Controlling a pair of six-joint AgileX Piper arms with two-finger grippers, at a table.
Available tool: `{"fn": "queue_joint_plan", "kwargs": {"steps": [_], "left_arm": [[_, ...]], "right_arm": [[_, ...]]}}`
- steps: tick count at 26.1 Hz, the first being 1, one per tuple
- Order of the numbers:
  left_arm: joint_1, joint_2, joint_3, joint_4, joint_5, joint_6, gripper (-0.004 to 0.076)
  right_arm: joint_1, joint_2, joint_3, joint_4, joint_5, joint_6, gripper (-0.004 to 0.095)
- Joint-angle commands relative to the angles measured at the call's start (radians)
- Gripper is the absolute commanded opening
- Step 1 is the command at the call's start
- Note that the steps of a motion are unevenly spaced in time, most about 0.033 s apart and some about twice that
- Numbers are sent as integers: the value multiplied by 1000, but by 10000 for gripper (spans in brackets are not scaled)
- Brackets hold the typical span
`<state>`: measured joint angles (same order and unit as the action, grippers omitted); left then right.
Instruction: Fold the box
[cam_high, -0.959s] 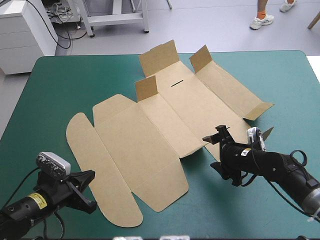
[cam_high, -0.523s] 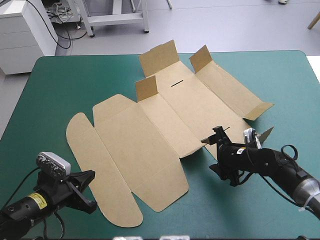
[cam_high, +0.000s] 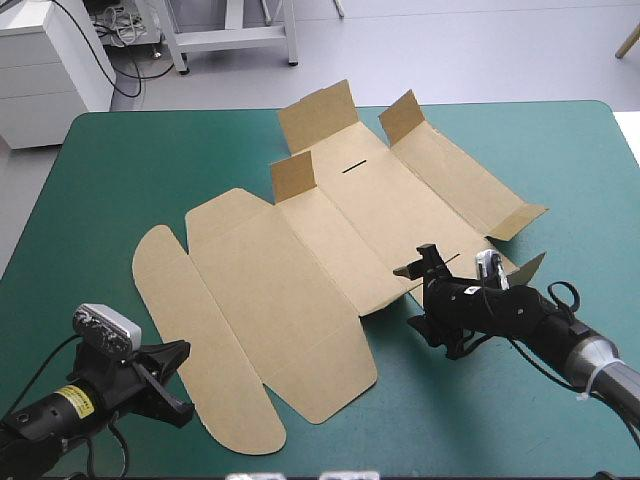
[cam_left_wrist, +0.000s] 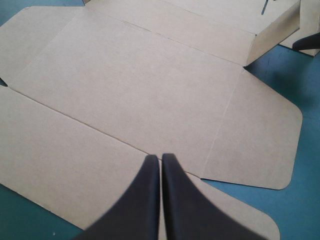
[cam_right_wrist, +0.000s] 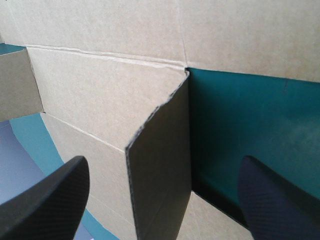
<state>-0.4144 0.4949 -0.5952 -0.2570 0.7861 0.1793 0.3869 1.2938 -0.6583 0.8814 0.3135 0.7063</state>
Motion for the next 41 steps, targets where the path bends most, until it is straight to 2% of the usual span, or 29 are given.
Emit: {"fn": "queue_joint_plan", "kwargs": {"steps": [1, 4, 11, 18, 24, 41], "left_arm": [[-3, 5, -33, -21, -61, -2, -8], [-3, 5, -33, -19, -63, -2, -8], [-3, 5, -33, -17, -63, -2, -8], [-3, 5, -33, -21, -63, -2, -8], [-3, 5, -33, -21, -63, -2, -8], [-3, 5, -33, -21, -43, -2, -8]], "right_arm": [[2, -2, -33, 25, -24, -30, 681], [2, 21, -33, 74, -17, -65, 528], [2, 39, -33, 255, 2, -257, 383], [2, 39, -33, 251, 50, -268, 204], [2, 39, -33, 251, 73, -300, -8], [2, 39, -52, 220, 47, -460, -19]]}}
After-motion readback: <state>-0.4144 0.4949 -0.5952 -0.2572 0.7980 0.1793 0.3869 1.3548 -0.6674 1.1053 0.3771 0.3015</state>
